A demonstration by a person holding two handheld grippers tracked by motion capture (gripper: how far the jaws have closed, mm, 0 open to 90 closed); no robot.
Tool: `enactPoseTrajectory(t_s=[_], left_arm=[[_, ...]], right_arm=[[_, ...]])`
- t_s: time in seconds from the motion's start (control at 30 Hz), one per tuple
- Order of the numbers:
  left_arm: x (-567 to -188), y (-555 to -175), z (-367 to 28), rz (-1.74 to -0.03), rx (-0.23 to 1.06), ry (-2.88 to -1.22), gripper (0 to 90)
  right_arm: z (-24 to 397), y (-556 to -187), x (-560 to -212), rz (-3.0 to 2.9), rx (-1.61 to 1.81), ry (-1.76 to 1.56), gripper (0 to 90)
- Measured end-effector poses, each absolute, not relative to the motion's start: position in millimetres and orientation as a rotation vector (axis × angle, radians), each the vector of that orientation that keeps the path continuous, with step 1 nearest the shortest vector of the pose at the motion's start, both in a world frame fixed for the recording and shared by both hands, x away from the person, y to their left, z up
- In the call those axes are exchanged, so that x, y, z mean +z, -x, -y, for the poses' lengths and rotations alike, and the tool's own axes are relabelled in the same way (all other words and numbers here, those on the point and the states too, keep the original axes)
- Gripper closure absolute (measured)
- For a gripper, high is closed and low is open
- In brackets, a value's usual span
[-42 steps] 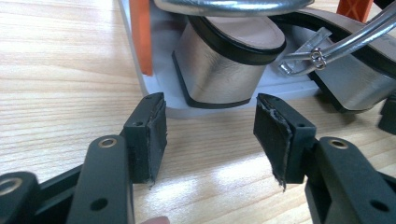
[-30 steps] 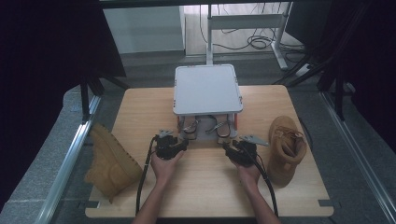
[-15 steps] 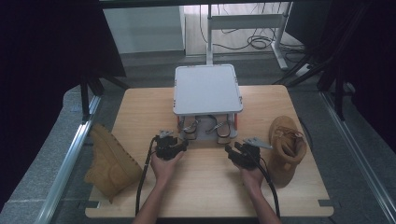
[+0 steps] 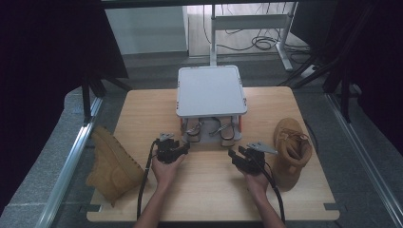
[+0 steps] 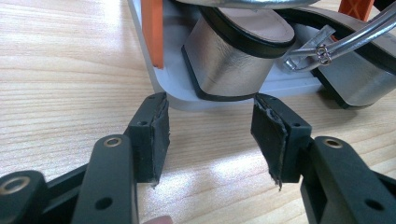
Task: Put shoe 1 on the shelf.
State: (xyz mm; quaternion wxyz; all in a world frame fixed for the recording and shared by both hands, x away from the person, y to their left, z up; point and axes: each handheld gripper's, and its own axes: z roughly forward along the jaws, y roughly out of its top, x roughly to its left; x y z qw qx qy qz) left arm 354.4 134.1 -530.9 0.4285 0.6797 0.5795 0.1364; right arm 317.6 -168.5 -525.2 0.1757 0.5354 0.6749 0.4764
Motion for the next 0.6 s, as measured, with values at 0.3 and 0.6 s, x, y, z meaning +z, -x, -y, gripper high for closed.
enactPoseTrajectory(t_s=[0.3, 0.6], left_arm=[[-538.2, -354.1, -135.9, -1.462, 0.313, -1.69, 46.5], [-532.9, -353.2, -139.6, -1.454, 0.319, -1.678, 46.5]], right_arm=[[173.8, -317.1, -528.0, -1.906, 1.342, -1.538, 49.5], [175.0, -315.2, -528.8, -1.903, 1.344, -1.543, 49.4]])
